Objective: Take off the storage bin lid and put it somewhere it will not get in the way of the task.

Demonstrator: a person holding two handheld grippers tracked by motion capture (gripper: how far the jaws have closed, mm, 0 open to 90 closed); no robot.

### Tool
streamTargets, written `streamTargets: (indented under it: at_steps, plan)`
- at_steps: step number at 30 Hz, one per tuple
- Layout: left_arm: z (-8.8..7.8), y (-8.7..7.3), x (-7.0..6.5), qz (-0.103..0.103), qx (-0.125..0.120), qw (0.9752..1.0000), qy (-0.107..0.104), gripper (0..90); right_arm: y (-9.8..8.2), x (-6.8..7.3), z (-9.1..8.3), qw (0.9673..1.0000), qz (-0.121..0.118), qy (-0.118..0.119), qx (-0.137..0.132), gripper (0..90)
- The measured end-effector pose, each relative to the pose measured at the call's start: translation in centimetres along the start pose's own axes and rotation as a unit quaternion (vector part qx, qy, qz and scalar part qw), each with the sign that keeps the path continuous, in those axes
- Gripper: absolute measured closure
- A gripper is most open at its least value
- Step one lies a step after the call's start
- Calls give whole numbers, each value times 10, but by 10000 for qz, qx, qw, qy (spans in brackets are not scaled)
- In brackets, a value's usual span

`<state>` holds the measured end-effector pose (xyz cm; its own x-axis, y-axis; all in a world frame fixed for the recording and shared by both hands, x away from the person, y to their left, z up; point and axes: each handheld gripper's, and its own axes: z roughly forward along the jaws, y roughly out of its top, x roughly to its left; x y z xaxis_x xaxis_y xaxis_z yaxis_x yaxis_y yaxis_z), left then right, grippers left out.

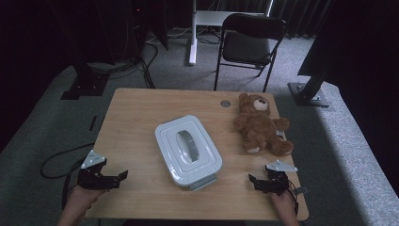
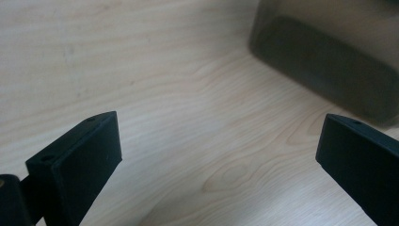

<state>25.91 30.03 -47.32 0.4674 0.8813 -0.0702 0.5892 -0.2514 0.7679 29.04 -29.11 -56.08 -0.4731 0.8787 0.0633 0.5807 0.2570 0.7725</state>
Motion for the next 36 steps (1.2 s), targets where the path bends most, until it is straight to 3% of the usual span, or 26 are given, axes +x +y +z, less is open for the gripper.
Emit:
streamTargets:
  at_steps: [9,18,22,29,31,36]
  plan:
    - [-2,23,-19,303,-50,9995,-96,48,0,-2,0,9999,97,42,3,130]
    - [2,39,-33,459,-77,9985,-304,48,-1,-3,0,9999,129,107,37,130]
    - [9,49,-42,598,31,9972,-443,48,0,-2,1,9999,96,98,94,132]
    - [14,65,-60,728,-75,9944,-764,49,-1,-2,0,9998,155,130,83,131]
    - [16,68,-68,843,-47,9932,-802,49,0,-2,0,9998,154,129,83,132]
    - [25,77,-82,913,-28,9917,-907,48,0,-2,0,9998,154,109,86,132]
